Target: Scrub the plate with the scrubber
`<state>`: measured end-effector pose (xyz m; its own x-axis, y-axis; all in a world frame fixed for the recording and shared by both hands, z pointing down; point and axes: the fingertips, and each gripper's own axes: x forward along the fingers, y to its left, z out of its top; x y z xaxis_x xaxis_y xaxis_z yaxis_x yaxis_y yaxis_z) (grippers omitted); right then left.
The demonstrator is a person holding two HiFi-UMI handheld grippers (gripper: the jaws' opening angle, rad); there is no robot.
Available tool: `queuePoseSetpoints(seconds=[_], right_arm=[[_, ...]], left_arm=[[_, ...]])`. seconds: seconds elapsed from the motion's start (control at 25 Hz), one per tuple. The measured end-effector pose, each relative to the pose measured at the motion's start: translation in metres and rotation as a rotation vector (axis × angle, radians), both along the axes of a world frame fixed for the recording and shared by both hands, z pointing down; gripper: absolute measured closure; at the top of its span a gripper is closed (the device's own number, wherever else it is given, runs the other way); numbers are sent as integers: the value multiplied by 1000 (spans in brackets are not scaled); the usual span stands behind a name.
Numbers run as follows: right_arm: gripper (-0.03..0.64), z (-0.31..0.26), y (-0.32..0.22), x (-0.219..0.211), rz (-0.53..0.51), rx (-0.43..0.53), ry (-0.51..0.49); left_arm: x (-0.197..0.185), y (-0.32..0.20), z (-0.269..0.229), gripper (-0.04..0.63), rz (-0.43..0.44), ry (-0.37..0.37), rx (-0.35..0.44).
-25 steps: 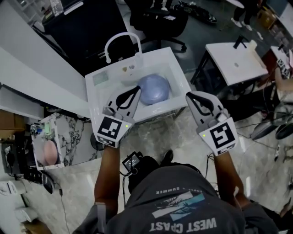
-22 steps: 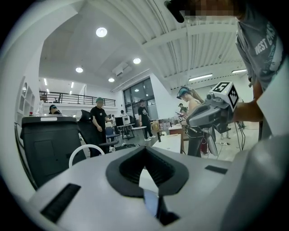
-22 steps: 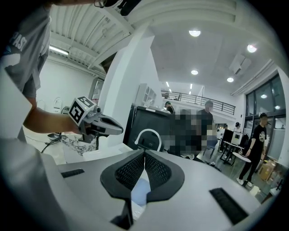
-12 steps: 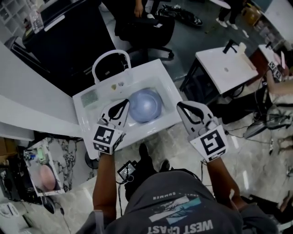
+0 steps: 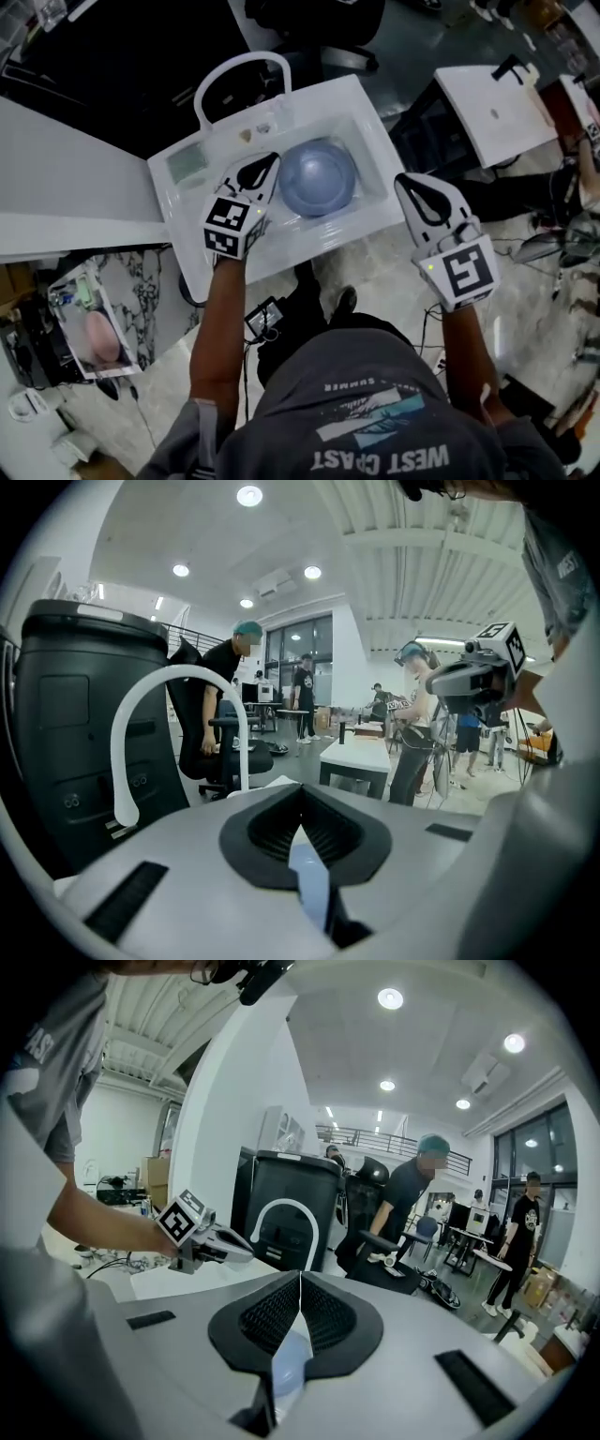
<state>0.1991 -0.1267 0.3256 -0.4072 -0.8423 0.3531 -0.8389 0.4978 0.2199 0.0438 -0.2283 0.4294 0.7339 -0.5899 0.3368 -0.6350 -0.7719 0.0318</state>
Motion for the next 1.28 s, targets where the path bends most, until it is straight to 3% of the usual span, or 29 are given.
queuePoseSetpoints(seconds=[0.36, 0.6, 0.76, 0.88, 1.04, 1.28], right_arm=[[586, 40, -33, -4, -12, -59, 32], [586, 69, -43, 3, -6, -104, 28], [586, 87, -46, 11, 20, -136, 34], [586, 97, -46, 14, 37, -156, 44], [586, 113, -45, 17, 53, -189, 55], [586, 133, -40, 18, 69, -237, 62]], left_arm=[[3, -38, 64, 592, 8, -23, -100], [1, -52, 131, 591, -31, -46, -240], [-5, -62, 191, 585, -93, -24, -378], [-14, -69, 237, 493, -155, -33, -463], [-26, -72, 290, 455, -221, -67, -554], [-12, -84, 320, 418, -236, -109, -585]])
